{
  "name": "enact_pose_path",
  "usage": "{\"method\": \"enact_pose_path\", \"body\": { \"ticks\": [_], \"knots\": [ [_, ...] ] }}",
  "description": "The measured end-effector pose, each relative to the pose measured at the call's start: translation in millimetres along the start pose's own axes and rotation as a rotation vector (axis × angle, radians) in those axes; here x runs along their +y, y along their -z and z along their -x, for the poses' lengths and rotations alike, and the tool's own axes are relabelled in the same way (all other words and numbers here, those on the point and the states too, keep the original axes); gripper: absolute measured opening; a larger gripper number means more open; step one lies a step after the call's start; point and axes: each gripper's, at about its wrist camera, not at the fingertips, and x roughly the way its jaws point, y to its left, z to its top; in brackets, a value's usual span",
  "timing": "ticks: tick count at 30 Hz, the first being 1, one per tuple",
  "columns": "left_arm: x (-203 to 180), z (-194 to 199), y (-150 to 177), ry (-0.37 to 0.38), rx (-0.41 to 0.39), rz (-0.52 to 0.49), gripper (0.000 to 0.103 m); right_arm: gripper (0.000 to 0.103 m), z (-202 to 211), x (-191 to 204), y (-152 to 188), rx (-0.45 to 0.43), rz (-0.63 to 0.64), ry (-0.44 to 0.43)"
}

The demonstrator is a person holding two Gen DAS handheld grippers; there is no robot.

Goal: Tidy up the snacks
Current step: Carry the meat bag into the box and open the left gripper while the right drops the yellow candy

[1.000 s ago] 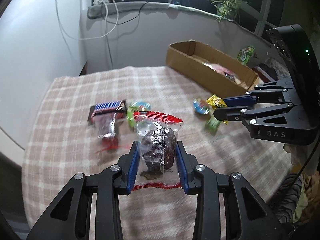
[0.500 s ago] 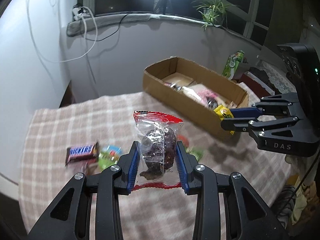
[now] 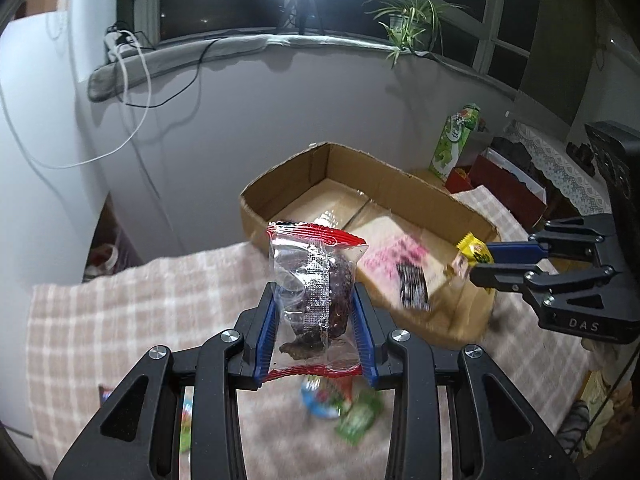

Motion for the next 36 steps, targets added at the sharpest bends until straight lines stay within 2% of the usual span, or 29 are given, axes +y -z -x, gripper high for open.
{"method": "enact_pose_path", "body": {
  "ticks": [19,32,33,35,36],
  "knots": [
    [-20.1,-80.8,-54.5,0.020,0.050,-0.038,0.033,0.025,-30.3,-51.9,-6.7,0.022,-0.069,0.007],
    [-27.1,-101.5,-62.1,0.004,0.078,-0.049,0.036,0.026,-34.0,-56.6,-7.6,0.018,-0.066,0.006],
    [-27.1,-101.8,-62.4,0.006,0.080,-0.049,0.036,0.029,-33.2,-55.8,-7.4,0.017,-0.063,0.010],
    [-27.0,-101.9,-62.4,0.000,0.081,-0.046,0.047,0.058,-30.6,-54.4,-7.6,0.007,-0.061,0.024],
    [-26.9,-101.1,-62.6,-0.002,0.075,-0.044,0.049,0.063,-28.6,-53.7,-7.9,-0.004,-0.059,0.031]
  ]
}}
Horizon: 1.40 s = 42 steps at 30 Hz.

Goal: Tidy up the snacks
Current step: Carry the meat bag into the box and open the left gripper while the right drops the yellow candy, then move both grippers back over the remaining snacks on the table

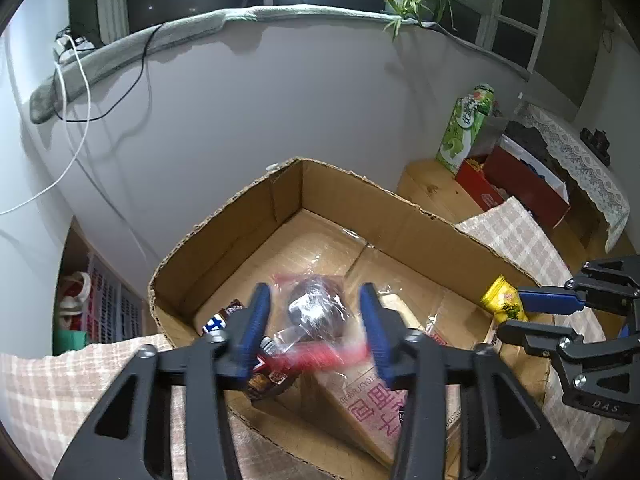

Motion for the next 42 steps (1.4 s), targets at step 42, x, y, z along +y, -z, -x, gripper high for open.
{"method": "enact_pose_path", "body": {
  "ticks": [42],
  "knots": [
    [55.5,153.7,88.4,-0.044,-0.105,0.107,0.049,0.065,60.2,137.9,41.1,-0.040,0.149,-0.102]
  ]
}}
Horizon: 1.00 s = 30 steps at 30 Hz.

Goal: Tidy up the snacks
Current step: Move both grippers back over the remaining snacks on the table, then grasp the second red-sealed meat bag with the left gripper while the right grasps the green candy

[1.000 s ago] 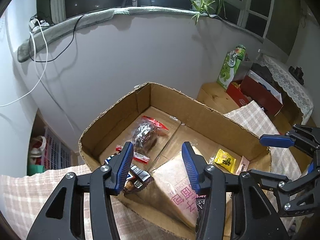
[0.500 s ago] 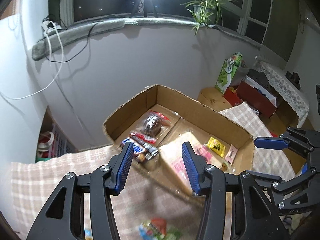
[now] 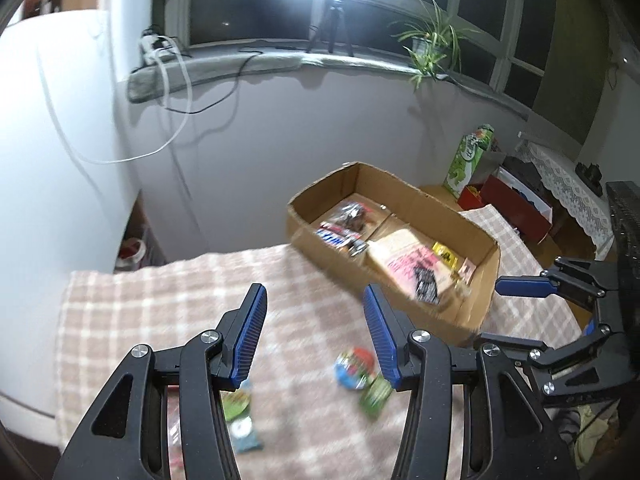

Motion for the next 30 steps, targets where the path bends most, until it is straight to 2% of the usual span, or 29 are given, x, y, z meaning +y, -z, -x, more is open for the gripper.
{"method": "enact_pose_path", "body": {
  "ticks": [7,14,20,30],
  "knots": [
    [34.2,32.8,39.4,-0.026,0.003,0.068,0.049,0.065,-11.3,28.5,11.8,0.031,0.025,-0.027],
    [58.1,48.3,77.8,-0.046,0.018,0.125,0.049,0.065,-29.6,44.4,22.7,0.069,0.037,-0.028],
    [78.0,44.6,101.0,-0.065,0.053,0.169,0.049,0.065,-44.5,50.6,29.5,0.095,0.044,-0.018],
    [90.2,21.4,111.6,-0.069,0.095,0.188,0.049,0.065,-79.4,53.2,27.5,0.161,0.072,-0.004]
  ]
}}
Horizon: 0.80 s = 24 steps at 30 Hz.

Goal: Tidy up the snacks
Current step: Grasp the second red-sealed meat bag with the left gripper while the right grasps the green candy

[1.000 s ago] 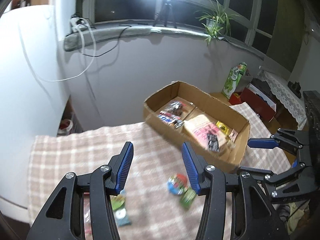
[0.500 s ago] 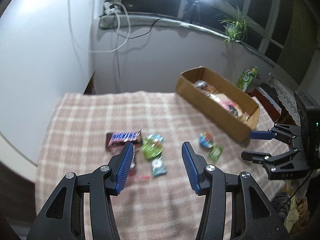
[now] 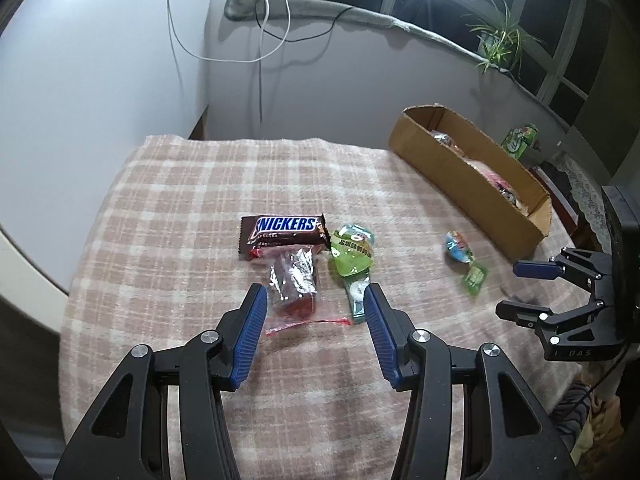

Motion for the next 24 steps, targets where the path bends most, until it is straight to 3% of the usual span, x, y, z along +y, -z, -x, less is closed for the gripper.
{"method": "enact_pose_path", "body": {
  "ticks": [4,16,18,20,24],
  "knots": [
    [2.3,-8.8,-2.8,0.004,0.009,0.006,0.055,0.065,-9.4,-4.6,-5.9,0.013,-0.002,-0.003],
    [4.1,-35.7,-7.9,0.003,0.051,0.004,0.056,0.064,-32.8,-5.2,-14.1,0.057,0.025,-0.010],
    [4.3,-39.9,-9.1,0.001,0.057,0.001,0.056,0.061,-33.4,-5.2,-15.2,0.056,0.027,-0.012],
    [4.7,-42.7,-8.9,0.001,0.060,0.003,0.056,0.051,-33.5,-6.9,-16.1,0.053,0.023,-0.012],
    [6.1,-48.1,-7.6,-0.002,0.066,0.008,0.056,0.046,-32.8,-8.4,-15.9,0.054,0.022,-0.012]
  ]
}}
